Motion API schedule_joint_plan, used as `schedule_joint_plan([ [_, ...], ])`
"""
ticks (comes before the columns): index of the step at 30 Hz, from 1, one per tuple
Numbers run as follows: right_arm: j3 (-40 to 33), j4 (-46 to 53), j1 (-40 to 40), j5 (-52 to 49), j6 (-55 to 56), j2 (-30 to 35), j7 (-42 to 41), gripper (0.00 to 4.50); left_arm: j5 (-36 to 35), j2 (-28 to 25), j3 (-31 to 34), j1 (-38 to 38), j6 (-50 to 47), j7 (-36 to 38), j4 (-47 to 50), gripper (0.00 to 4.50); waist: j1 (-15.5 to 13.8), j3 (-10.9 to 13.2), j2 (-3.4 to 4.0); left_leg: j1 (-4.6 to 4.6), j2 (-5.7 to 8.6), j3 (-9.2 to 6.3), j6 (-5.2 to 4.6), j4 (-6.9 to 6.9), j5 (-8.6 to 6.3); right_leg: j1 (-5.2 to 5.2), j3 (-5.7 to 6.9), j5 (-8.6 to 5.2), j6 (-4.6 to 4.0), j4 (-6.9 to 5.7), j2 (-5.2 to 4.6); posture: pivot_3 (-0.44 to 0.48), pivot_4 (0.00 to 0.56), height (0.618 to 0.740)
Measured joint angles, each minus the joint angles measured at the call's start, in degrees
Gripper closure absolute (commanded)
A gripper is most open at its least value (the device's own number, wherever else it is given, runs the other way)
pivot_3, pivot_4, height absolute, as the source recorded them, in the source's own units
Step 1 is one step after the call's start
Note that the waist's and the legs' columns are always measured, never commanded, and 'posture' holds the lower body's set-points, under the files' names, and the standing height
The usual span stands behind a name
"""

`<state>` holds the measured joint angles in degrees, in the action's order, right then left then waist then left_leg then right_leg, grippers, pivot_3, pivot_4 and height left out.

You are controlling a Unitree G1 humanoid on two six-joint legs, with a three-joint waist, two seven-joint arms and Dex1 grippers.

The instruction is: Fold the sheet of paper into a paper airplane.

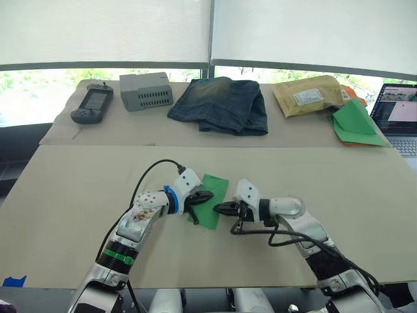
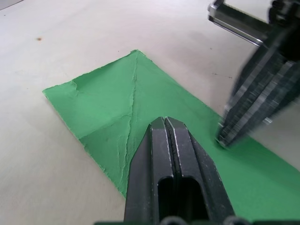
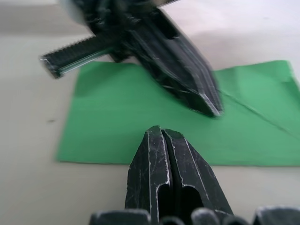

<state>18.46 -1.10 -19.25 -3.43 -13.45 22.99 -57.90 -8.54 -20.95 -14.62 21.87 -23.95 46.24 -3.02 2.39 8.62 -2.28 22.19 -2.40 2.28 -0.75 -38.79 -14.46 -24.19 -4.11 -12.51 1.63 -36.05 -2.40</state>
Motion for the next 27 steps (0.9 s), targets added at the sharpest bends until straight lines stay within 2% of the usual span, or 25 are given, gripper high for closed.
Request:
schedule_joint_plan([
  [9, 4.2, 11.8, 4.6, 1.8, -9.0, 1.0, 3.2, 4.45, 0.0, 0.1, -0.1, 0.0, 0.0, 0.4, -0.1, 4.50, -0.1, 0.0, 0.00, -0.03, 0.00, -0.01, 0.00, 0.01, 0.00, 0.02, 0.01, -0.14, 0.13, 0.00, 0.00, 0.000, 0.150, 0.740],
  [19, 4.9, 18.1, 7.7, -0.2, -15.7, 2.5, 3.5, 4.45, -0.5, 0.0, -0.2, 0.1, -0.3, 1.8, -0.1, 4.50, -0.3, 0.0, -0.03, -0.01, 0.01, -0.04, 0.01, 0.05, -0.02, 0.01, 0.05, -0.26, 0.14, 0.01, -0.01, 0.000, 0.150, 0.740],
  [24, 0.7, 23.1, 7.2, -5.9, -24.7, 6.5, 2.9, 4.45, -1.7, 0.0, 0.2, 0.1, -2.9, 2.1, 0.8, 4.50, -0.7, 0.0, -0.06, 0.12, 0.03, -0.06, 0.01, -0.05, -0.02, -0.06, 0.05, -0.24, 0.19, 0.00, -0.05, 0.000, 0.150, 0.740],
  [27, -3.7, 26.0, 4.1, -8.9, -29.1, 8.6, 3.3, 4.45, -3.3, 0.1, 1.4, -0.7, -6.4, 1.8, 2.6, 4.50, -0.5, 0.0, -0.06, 0.11, 0.02, -0.09, 0.01, -0.04, -0.02, -0.08, 0.06, -0.22, 0.22, 0.00, -0.03, 0.000, 0.150, 0.740],
])
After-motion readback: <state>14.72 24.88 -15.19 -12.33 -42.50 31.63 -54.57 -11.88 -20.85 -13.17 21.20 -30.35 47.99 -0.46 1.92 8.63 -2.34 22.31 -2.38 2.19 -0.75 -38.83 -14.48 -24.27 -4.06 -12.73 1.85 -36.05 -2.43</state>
